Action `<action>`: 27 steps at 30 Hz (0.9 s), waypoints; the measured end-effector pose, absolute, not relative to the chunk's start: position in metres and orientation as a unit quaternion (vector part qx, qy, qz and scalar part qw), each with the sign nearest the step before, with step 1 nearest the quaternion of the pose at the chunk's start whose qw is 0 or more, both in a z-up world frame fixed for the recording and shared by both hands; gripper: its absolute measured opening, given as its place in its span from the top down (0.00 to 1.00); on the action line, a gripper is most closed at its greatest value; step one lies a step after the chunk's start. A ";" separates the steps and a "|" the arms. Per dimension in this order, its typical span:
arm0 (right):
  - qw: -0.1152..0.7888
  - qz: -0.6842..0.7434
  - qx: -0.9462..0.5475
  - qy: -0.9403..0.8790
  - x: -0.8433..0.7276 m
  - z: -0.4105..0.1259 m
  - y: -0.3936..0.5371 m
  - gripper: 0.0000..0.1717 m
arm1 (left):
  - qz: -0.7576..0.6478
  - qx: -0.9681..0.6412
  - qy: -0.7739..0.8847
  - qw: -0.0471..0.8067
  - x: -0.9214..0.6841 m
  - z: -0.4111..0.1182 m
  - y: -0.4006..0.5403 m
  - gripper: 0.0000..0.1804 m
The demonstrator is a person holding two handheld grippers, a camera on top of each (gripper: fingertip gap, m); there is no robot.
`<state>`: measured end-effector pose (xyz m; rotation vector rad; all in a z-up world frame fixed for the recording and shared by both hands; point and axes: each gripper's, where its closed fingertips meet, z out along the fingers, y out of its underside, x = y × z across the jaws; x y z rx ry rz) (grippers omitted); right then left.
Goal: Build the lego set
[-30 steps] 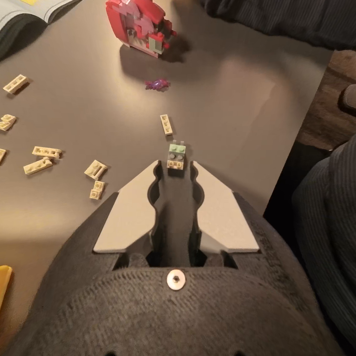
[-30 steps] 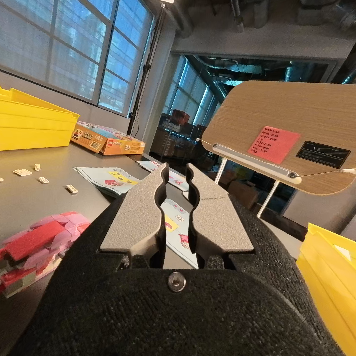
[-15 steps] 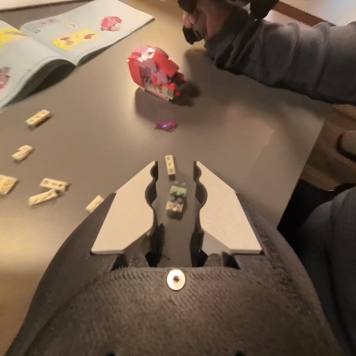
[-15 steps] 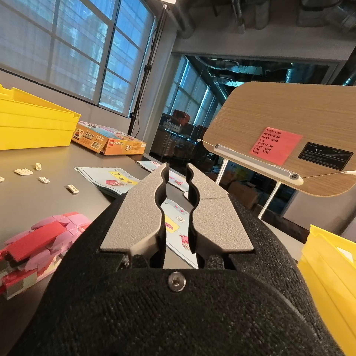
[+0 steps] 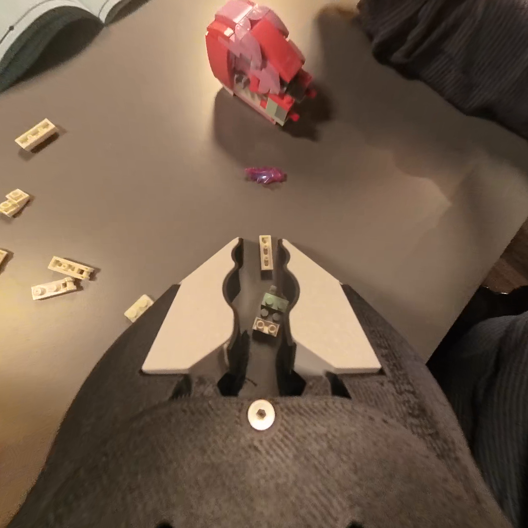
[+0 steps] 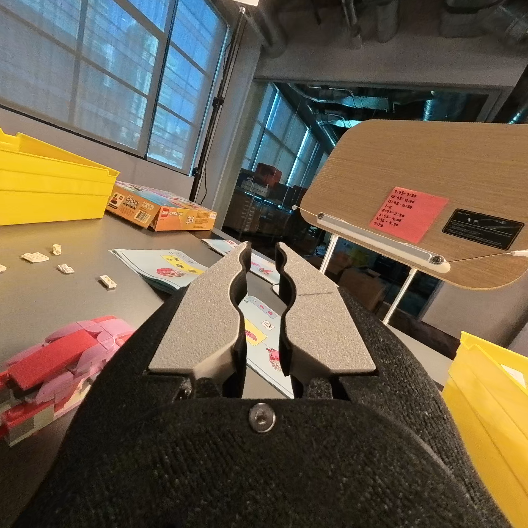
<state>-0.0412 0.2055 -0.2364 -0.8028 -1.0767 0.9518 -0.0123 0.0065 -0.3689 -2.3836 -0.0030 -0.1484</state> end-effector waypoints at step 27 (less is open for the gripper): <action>0.645 0.504 -0.303 -0.488 -0.019 -0.199 0.159 0.95 | 0.093 -0.832 0.002 0.547 -0.067 -0.296 -0.057 0.96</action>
